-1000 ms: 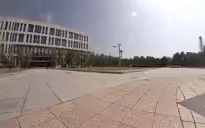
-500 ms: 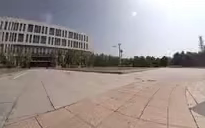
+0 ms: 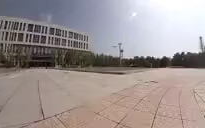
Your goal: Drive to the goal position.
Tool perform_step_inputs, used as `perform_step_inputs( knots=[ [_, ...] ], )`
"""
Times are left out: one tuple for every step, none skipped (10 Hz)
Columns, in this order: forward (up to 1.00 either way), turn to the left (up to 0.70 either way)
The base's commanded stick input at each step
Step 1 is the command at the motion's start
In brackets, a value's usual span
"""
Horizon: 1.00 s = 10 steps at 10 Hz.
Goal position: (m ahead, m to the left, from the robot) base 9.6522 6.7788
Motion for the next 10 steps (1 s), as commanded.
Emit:
perform_step_inputs(
  knots=[
    [0.59, 0.0],
    [0.58, 0.0],
    [0.58, 0.0],
    [0.48, 0.0],
    [0.35, 0.0],
    [0.24, 0.0],
    [0.08, 0.0],
    [0.06, 0.0],
    [0.07, 0.0],
    [0.07, 0.0]
  ],
)
